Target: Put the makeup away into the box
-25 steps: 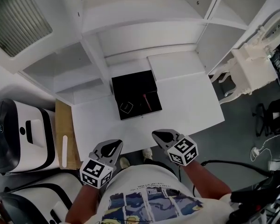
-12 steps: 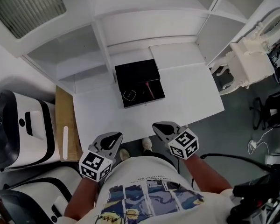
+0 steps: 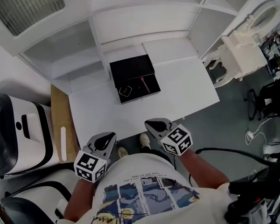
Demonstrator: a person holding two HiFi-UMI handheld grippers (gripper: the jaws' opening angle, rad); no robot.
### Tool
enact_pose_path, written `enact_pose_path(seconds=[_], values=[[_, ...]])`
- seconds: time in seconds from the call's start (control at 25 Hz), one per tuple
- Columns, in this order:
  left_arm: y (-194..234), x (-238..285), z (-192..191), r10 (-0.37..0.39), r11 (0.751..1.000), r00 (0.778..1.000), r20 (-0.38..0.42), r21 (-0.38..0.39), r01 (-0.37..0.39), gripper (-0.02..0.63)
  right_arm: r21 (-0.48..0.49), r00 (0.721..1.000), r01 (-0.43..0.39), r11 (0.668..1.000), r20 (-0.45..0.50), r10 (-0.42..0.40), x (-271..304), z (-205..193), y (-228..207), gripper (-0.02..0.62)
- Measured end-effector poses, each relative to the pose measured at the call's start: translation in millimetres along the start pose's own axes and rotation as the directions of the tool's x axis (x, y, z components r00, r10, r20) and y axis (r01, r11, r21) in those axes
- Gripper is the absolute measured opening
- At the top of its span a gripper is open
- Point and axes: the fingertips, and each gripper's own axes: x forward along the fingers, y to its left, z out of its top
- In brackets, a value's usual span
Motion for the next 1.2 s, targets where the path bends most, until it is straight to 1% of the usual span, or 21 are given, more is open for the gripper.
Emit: enact_pose_path(seconds=[0.28, 0.6, 1.2], values=[[7.4, -18.4, -11.2, 0.003, 1.0, 1.0, -0.003, -0.003, -0.003, 0.014, -0.011, 1.0, -0.005, 1.0, -0.004, 0.005, 12.8, -1.4, 21.3, 0.025], [14.2, -31.6, -21.5, -0.013, 1.0, 1.0, -0.007, -0.003, 0.013, 0.014, -0.008, 1.0, 0.005, 1.0, -0.005, -0.005, 22.3, -2.2, 39.1, 0.025], [28.8, -50.6, -34.7, -0.037, 0.999, 0.999, 0.011, -0.002, 0.037, 0.014, -0.027, 0.999, 0.032, 0.999, -0.018, -0.032, 35.0, -1.8, 63.5, 0.025]])
